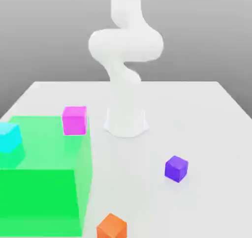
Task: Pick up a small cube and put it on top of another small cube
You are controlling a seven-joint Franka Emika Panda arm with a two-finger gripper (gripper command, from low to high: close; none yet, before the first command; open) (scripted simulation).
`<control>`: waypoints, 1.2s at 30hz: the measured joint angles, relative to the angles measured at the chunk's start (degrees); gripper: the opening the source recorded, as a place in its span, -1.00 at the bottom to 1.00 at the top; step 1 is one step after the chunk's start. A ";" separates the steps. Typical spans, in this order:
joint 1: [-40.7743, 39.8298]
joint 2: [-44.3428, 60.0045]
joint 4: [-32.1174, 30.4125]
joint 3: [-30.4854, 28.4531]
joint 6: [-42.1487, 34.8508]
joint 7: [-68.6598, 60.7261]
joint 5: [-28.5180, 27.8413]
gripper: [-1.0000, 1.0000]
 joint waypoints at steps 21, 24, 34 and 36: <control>21.10 45.44 -33.49 3.81 37.63 -14.60 -5.24 0.00; 24.88 51.92 -32.58 -0.33 42.96 -13.16 -7.36 0.00; 25.80 53.97 -32.27 -1.27 44.63 -12.98 -7.61 -1.00; 24.91 50.37 -32.87 -0.09 41.65 -13.62 -6.67 -1.00</control>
